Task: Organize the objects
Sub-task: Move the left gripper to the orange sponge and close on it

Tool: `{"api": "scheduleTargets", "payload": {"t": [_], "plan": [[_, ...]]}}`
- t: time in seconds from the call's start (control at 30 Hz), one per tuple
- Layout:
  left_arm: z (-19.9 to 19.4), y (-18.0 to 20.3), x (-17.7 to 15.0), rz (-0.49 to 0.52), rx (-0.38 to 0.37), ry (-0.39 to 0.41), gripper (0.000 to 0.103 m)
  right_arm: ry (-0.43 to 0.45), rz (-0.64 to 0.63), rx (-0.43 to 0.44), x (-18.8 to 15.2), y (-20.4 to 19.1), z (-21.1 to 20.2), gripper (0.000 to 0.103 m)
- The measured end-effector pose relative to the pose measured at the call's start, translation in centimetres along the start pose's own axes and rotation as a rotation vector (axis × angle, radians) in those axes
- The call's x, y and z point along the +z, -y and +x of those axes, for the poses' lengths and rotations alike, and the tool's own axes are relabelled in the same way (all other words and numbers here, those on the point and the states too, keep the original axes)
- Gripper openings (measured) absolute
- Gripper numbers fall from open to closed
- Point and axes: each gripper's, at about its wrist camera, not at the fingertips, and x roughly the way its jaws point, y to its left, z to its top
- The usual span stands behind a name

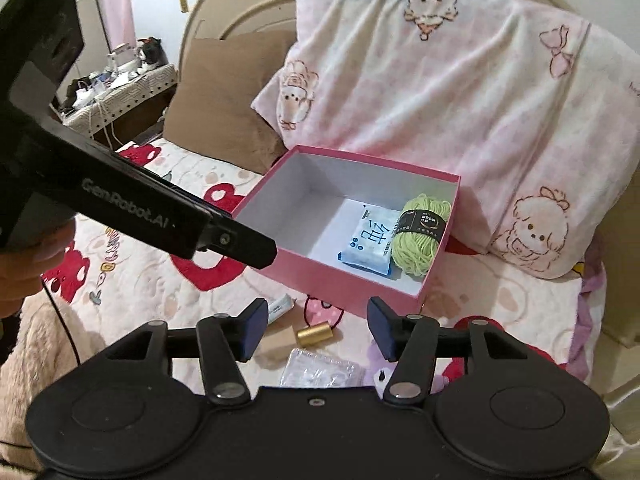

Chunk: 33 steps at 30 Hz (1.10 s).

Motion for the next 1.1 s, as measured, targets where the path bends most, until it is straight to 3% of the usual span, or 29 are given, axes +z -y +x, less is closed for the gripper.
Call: {"api": "scheduleTargets", "payload": {"t": [0.43,0.83,1.1], "plan": [[0.9,0.7,-7.0,0.020,0.007,-0.030,0.059,-0.019,-0.073,0.077,-6.0,-3.2,-0.5,0.075],[8.0,-1.9,-13.0,0.016,-0.035,-0.108,0.059,-0.078,0.048,0.074,-13.1,-2.2,5.5,0.075],[13.1,-3.1,-15.3,0.042,-0.015,-0.120,0.059,-0.157,0.150,0.093,-16.5,-1.6,10.9,0.075]]}}
